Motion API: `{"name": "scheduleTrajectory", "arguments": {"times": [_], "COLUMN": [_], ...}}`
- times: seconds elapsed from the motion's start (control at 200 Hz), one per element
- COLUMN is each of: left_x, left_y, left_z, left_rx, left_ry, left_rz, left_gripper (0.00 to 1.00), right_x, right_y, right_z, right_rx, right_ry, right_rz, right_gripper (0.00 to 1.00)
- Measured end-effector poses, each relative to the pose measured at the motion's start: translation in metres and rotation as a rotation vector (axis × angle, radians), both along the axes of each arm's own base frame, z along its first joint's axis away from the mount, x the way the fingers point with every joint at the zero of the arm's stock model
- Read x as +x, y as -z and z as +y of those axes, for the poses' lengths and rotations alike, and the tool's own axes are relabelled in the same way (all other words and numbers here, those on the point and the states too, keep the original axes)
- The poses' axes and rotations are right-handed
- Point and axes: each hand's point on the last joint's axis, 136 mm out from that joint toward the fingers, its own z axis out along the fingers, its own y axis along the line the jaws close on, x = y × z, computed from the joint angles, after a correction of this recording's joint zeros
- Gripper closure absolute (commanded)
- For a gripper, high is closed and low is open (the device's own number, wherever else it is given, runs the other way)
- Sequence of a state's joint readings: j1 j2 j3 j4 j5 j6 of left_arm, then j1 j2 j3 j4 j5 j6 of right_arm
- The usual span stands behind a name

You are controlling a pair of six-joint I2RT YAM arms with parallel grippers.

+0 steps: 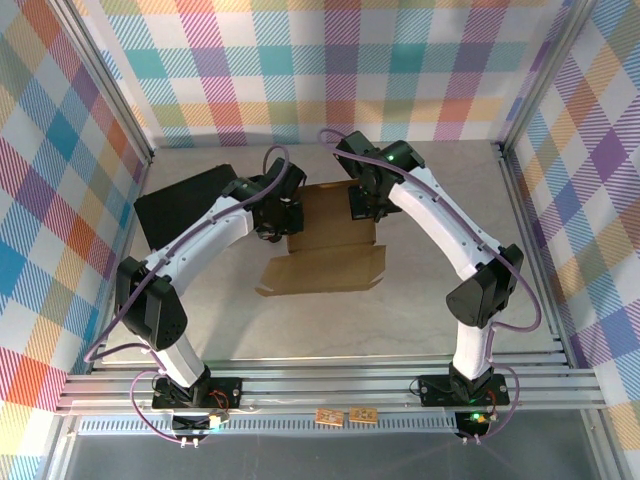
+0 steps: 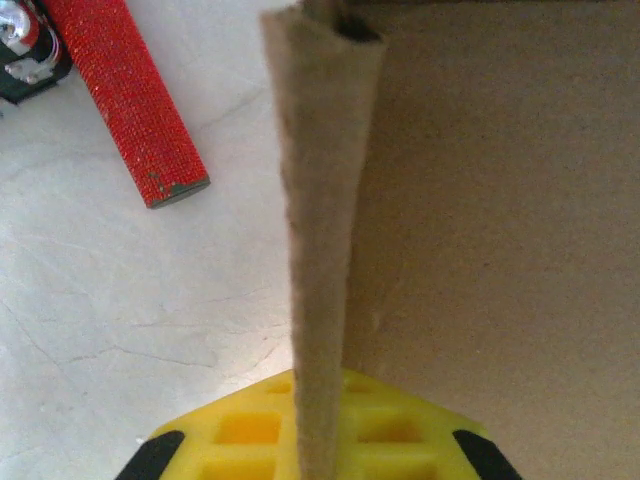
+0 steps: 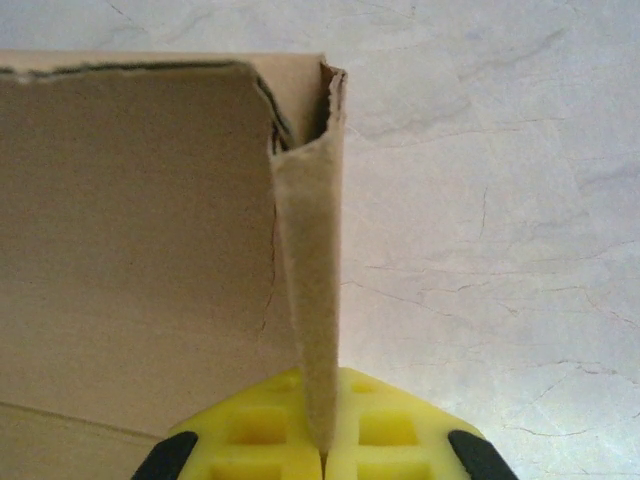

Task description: Fold the paper box

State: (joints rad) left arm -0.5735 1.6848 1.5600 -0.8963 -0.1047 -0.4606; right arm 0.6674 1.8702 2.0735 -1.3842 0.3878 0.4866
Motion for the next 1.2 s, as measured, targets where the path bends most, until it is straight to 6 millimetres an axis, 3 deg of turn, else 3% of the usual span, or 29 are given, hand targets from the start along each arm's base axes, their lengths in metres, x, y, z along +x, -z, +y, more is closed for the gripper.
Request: {"name": "scheduleTrajectory", "arguments": {"times": [0.175, 0.585, 1.2], "left_x": [0.003, 0.009, 0.017], "left_y": [-0.006, -0.048, -0.057], "left_z": [0.004, 0.003, 0.01], "left_rx": [0.04, 0.115, 0.25], "left_ry": [-0.01, -0.026, -0.077], "left_rz": [-0.019, -0.099, -0.179], "left_gripper": [1.0, 1.0, 1.0], "right_x": [0.002, 0.011, 0.014], "right_y": [-0.001, -0.009, -0.017], "right_z": [0.001, -0.008, 0.0], "right_rx": [0.002, -0.07, -0.058], "right_ry": [0.001, 0.052, 0.122], "right_rz": [-0.007, -0.092, -0.134], "right_gripper": [1.0, 1.0, 1.0]}}
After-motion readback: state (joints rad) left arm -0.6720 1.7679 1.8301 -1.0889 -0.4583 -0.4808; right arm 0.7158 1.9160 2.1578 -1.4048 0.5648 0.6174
